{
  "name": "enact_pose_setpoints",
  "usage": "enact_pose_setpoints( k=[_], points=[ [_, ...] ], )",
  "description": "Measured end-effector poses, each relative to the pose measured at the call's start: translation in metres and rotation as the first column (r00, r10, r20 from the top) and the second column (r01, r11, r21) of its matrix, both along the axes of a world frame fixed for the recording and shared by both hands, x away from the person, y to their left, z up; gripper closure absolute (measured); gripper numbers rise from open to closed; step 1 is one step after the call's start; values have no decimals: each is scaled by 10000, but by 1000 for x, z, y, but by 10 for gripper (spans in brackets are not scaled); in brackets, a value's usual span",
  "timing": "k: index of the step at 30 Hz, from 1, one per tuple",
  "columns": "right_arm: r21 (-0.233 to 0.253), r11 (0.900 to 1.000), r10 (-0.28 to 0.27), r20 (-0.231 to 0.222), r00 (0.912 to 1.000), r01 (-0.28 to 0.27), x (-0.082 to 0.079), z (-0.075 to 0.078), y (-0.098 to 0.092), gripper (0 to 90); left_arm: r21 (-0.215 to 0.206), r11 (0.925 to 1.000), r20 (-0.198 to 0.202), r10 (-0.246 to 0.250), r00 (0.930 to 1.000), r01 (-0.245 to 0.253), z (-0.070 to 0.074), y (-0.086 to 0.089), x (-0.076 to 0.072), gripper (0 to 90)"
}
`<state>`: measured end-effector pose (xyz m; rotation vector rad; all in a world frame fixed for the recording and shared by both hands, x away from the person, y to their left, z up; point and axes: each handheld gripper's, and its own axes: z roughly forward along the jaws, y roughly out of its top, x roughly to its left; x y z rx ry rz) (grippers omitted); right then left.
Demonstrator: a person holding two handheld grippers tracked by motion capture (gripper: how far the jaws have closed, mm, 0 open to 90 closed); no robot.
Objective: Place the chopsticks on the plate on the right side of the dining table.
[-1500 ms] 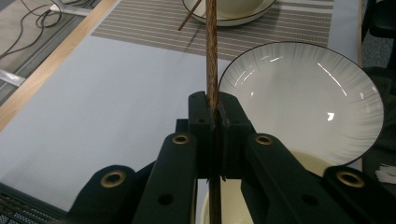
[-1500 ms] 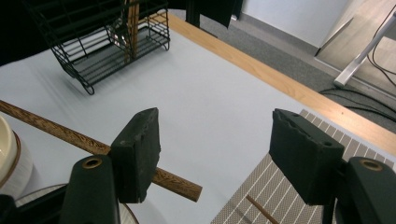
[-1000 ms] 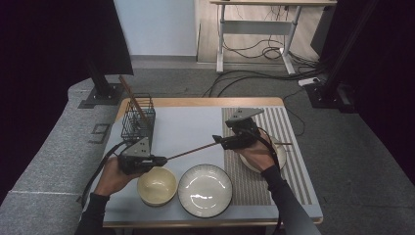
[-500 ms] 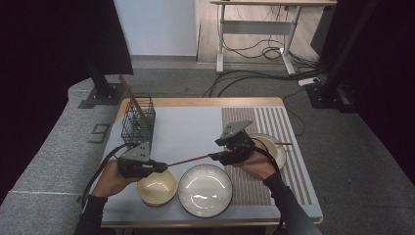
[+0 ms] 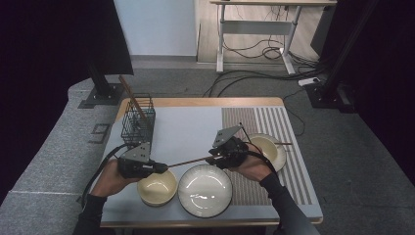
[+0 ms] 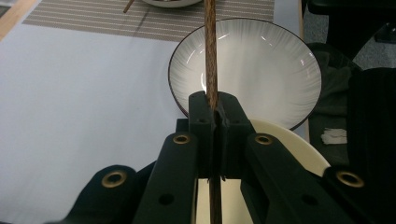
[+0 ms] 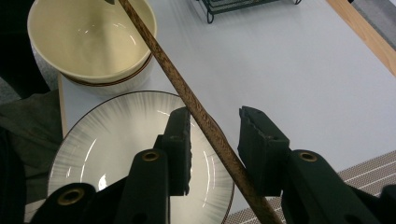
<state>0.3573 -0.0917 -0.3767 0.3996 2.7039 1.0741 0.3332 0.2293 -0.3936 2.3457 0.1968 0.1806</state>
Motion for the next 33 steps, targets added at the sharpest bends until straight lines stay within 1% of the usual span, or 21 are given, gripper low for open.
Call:
enact_pose_setpoints(
  k=[4,7,10,11,12,14,16,17,18,20,23,24,25,26,27,28,30,33],
  points=[
    [-98,9999,58,-97,9999,-59,-1,1,-1,670,33,9999,95,104,9999,-105,0,-1,1,848],
    [-140,9996,259,-236,9994,-262,-1,0,-1,704,48,9990,226,433,9988,-434,-1,-1,2,818],
    [-123,9987,489,-432,9979,-494,-2,0,-2,745,-141,9965,317,824,9961,-820,1,0,3,767],
    [-96,9982,586,-513,9970,-592,-3,0,-2,758,-247,9947,404,1009,9941,-1000,1,0,4,743],
    [-64,9975,694,-599,9958,-699,-3,0,-2,776,-294,9935,430,1113,9929,-1101,2,1,4,705],
    [26,9958,918,-703,9933,-919,-4,0,-2,803,-375,9902,527,1367,9892,-1348,2,1,4,658],
    [153,9927,1203,-704,9902,-1195,-6,1,0,836,-382,9839,655,1769,9820,-1747,3,1,5,581],
    [218,9907,1358,-705,9882,-1345,-8,1,0,840,-407,9808,711,1933,9786,-1908,3,2,5,561],
    [179,9910,1332,-611,9892,-1323,-9,2,1,840,-461,9770,793,2113,9742,-2082,4,3,5,529],
    [94,9916,1292,-576,9899,-1289,-10,2,2,840,-682,9666,835,2522,9641,-2470,5,6,5,466],
    [80,9937,1125,-511,9923,-1122,-9,2,2,840,-1074,9521,665,2942,9534,-2863,7,13,4,357],
    [77,9946,1039,-510,9933,-1037,-8,2,1,840,-1130,9485,605,3037,9508,-2958,7,15,3,319],
    [79,9953,965,-511,9940,-963,-7,2,0,839,-1240,9433,491,3158,9476,-3079,7,17,3,285],
    [91,9959,900,-492,9947,-896,-7,2,0,839,-1309,9390,403,3255,9447,-3180,6,19,3,255],
    [80,9967,814,-502,9954,-811,-7,1,-1,839,-1359,9326,327,3415,9393,-3343,6,22,3,222],
    [74,9973,731,-489,9961,-728,-7,1,-2,839,-1378,9286,302,3517,9356,-3446,5,23,2,178],
    [91,9980,629,-471,9969,-626,-6,1,-4,839,-1396,9223,277,3674,9296,-3604,3,27,1,130],
    [63,9991,431,-429,9981,-429,-6,1,-8,839,-1455,9044,228,4083,9126,-4010,0,33,0,68]
  ],
)
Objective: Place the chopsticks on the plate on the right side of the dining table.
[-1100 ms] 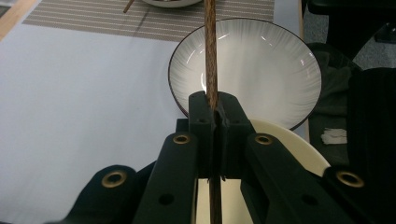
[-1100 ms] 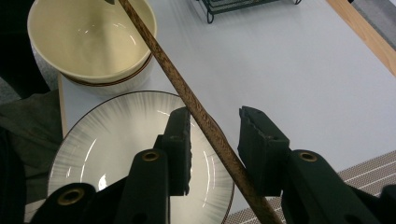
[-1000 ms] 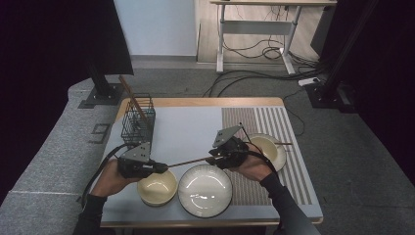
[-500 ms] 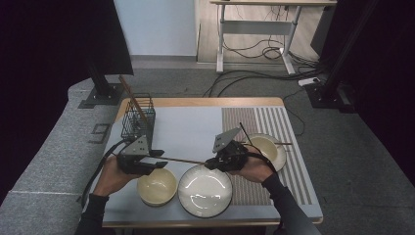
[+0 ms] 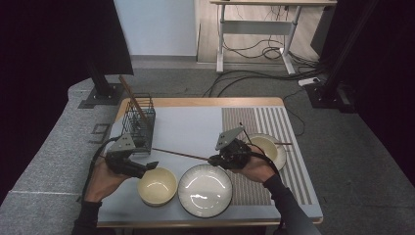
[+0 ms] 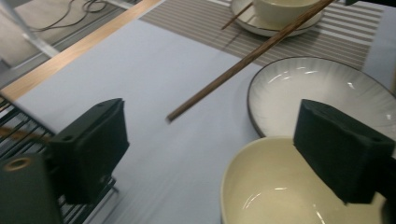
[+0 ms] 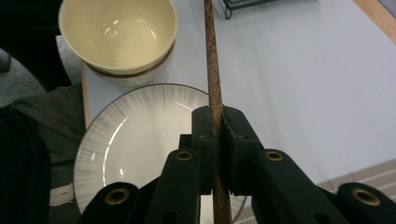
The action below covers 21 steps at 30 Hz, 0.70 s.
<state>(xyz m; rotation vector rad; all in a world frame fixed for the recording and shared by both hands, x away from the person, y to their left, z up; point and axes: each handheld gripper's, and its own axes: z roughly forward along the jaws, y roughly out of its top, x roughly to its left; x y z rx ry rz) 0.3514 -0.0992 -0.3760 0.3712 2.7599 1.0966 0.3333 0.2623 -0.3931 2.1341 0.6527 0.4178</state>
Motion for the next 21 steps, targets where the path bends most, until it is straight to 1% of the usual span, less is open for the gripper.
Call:
enact_pose_setpoints(
  k=[2,3,6,8,10,13,15,17,21],
  points=[
    [-10,9999,-144,62,9999,144,0,0,-3,838,-10,9997,-65,252,9997,-252,-1,5,-1,23],
    [-1,9997,-224,78,9997,224,1,0,-4,839,-8,9993,-36,385,9993,-386,-2,7,-3,1],
    [30,9989,-475,103,9988,475,1,2,-10,838,-160,9969,62,773,9970,-772,-3,18,-7,0],
    [26,9979,-651,138,9978,651,1,2,-14,838,-333,9944,151,1011,9948,-1005,-4,26,-10,0],
    [74,9970,-766,141,9970,765,1,2,-18,838,-401,9915,261,1251,9918,-1240,-5,33,-13,0],
    [47,9949,-1010,209,9947,1009,1,2,-24,838,-498,9885,269,1443,9892,-1429,-8,44,-17,0],
    [55,9934,-1144,249,9931,1143,2,2,-27,839,-457,9866,275,1578,9871,-1565,-11,49,-19,0],
    [143,9914,-1300,221,9913,1297,2,3,-32,839,-351,9829,295,1819,9829,-1808,-16,54,-22,0],
    [172,9866,-1628,314,9862,1624,2,4,-41,839,-295,9740,225,2252,9740,-2245,-26,62,-24,0]
  ],
)
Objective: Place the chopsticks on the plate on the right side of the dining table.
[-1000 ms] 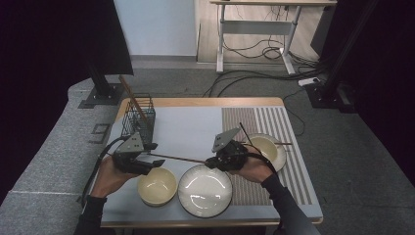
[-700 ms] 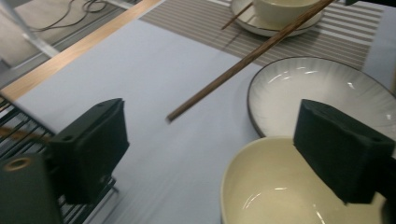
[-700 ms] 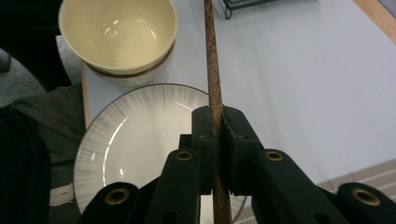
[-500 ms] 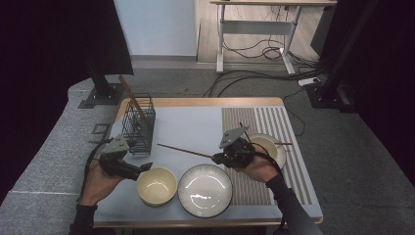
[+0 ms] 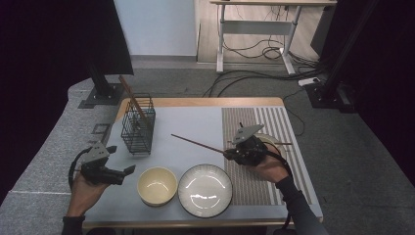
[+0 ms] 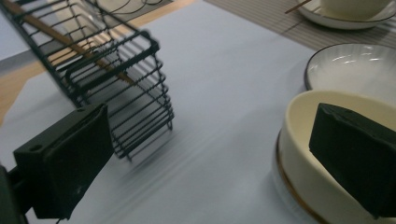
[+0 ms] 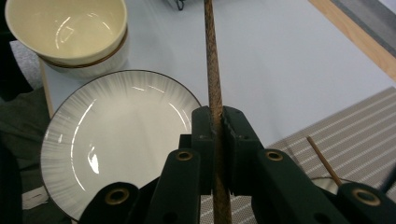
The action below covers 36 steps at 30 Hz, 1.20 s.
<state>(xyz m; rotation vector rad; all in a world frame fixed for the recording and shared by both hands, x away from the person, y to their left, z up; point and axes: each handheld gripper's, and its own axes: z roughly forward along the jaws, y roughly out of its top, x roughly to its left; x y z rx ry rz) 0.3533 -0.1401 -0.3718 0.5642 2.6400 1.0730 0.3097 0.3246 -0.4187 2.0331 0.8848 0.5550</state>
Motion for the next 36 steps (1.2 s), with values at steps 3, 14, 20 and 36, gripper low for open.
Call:
enact_pose_setpoints(
  k=[3,14,20,36],
  points=[
    [-37,9998,-220,96,9997,220,-1,2,-7,839,39,9996,-76,286,9996,-285,-8,6,-1,0],
    [99,9922,-1244,314,9917,1242,-1,1,-35,838,350,9968,-412,727,9965,-713,-44,8,-5,0],
    [152,9845,-1751,372,9838,1747,0,-1,-50,839,690,9948,-618,795,9949,-752,-62,5,-8,0],
    [165,9616,-2745,641,9594,2740,0,-5,-79,839,1365,9886,-1288,816,9883,-639,-98,-1,-8,0]
  ],
)
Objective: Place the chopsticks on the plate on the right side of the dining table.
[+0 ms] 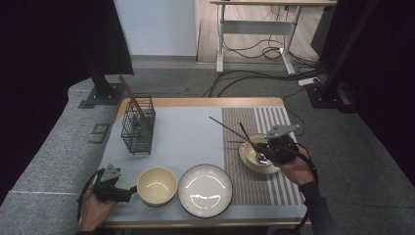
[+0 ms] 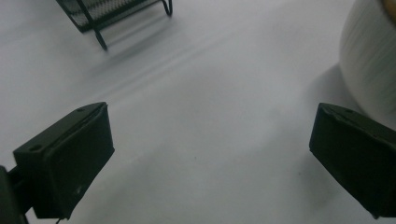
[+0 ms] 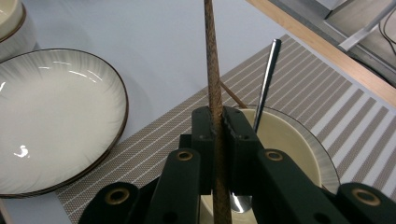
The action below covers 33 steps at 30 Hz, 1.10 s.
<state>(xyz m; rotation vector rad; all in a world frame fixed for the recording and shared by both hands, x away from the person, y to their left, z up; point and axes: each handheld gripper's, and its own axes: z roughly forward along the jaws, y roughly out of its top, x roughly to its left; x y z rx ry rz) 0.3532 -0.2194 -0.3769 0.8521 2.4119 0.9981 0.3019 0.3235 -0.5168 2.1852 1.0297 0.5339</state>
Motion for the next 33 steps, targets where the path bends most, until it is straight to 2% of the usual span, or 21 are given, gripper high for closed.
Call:
enact_pose_setpoints(
  k=[9,12,16,20,33],
  points=[
    [-29,9984,-569,20,9984,569,-2,-5,-18,839,342,9992,-336,-218,9992,230,-9,-10,3,0],
    [-33,9970,-779,1,9970,779,-3,-7,-24,839,291,9993,-347,-203,9992,213,-9,-9,3,0],
    [-65,9952,-975,10,9952,975,-3,-9,-31,839,143,9996,-588,-214,9980,223,-10,-8,5,0],
    [-76,9926,-1212,34,9926,1213,-5,-11,-38,839,-158,9996,-1078,-229,9939,213,-11,-5,10,0],
    [-28,9764,-2158,-141,9763,2158,-5,-24,-66,839,-190,9996,-1079,-229,9939,210,-11,-5,11,0]
  ],
)
